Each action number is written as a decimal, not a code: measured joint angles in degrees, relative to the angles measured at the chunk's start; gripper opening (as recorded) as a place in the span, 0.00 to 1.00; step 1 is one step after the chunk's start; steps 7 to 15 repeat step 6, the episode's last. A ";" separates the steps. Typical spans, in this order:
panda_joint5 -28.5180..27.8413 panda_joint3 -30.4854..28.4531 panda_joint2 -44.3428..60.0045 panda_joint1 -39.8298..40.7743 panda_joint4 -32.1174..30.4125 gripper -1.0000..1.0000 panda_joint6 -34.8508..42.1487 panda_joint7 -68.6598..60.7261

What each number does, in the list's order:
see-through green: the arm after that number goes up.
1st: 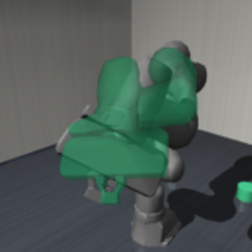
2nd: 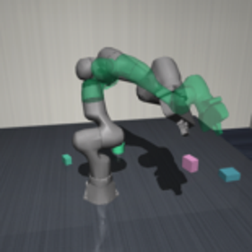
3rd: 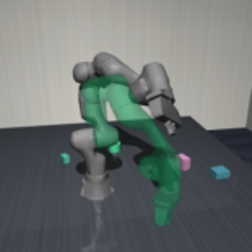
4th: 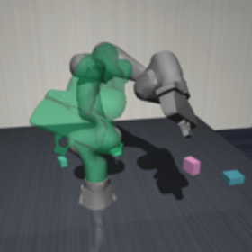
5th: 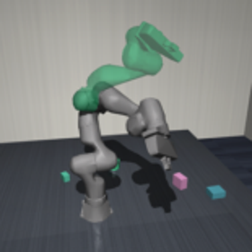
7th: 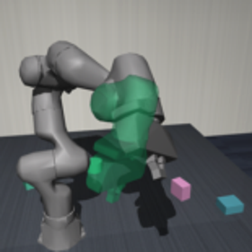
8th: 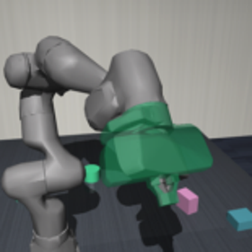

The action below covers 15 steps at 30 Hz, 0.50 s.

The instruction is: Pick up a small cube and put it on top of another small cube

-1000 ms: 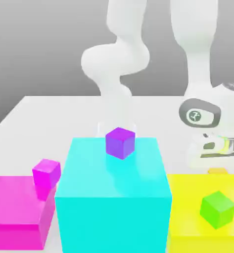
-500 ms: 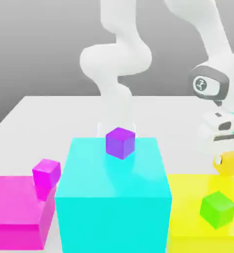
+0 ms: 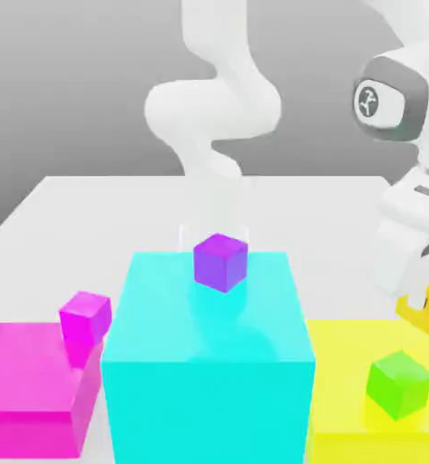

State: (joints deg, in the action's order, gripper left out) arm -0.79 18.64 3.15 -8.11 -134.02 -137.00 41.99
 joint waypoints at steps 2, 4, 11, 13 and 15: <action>-2.22 -0.40 3.55 -0.48 -0.73 0.00 -4.06 1.39; -3.25 -0.72 5.26 -0.75 -1.12 1.00 -6.05 2.09; -3.25 -0.72 5.26 -0.75 -1.12 1.00 -6.05 2.09; -3.25 -0.72 5.26 -0.75 -1.12 1.00 -6.05 2.09; -3.25 -0.72 5.26 -0.75 -1.12 1.00 -6.05 2.09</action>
